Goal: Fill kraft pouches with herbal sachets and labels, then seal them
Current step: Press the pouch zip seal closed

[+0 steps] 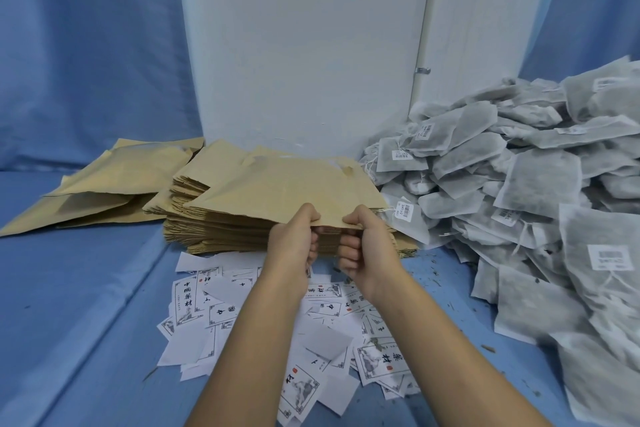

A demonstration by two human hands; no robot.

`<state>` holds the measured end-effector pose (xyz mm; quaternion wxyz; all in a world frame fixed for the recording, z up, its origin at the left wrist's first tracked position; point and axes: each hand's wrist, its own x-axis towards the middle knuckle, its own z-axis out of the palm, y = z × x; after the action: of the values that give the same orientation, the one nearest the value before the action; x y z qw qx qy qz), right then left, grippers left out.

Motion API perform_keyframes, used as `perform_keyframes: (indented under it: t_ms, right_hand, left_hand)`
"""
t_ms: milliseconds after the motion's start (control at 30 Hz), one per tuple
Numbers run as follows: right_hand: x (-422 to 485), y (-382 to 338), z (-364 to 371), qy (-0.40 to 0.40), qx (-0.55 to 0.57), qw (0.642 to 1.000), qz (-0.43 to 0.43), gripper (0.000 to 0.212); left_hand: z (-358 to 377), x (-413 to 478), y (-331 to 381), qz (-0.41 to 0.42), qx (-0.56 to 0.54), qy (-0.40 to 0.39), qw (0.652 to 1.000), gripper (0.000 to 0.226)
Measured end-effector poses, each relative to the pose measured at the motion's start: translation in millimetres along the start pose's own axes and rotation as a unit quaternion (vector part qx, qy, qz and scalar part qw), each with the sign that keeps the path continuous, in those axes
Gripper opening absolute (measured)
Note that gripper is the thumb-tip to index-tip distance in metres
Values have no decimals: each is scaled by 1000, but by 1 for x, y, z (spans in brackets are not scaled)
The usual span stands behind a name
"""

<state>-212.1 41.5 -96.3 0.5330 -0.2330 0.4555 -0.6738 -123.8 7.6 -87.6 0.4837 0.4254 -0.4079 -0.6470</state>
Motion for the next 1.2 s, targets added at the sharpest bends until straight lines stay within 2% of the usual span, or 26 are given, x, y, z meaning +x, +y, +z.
perform_keyframes:
  t_ms: [100,267,433,567,767,867,967,1100,1200]
  right_hand:
    - [2,-2,-1,8,18,1000,-6,29]
    - [3,-2,0,-30,-14,999,5,34]
    - [0,1,0,-57,-81,995,14,45]
    - [-1,0,3,-60,-35,997,26,43]
    - [-2,-6,0,-29,11,999,42,39]
    - [-3,1,4,-20,23,999,20,38]
    - [-4,3,6,-18,-21,1000,-14,39]
    - [-3,-1,3,32,6,998,-47,37]
    - [-3,3,5,50,19,996,-66,35]
  left_hand:
    - [-1,0,0,-3,-7,5,1000,27]
    - [4,-4,-3,-25,44,-57,997,27]
    - [3,-1,-6,11,14,-18,1000,26]
    - [4,-4,-5,23,15,-2,1000,24]
    - [1,-3,-1,53,12,56,997,23]
    - [2,-4,-1,46,-24,40,998,24]
    - [4,-7,-4,47,-8,5,999,27]
    - [3,-5,-4,68,-12,79,994,24]
    - [3,-5,-2,59,-50,74,994,21]
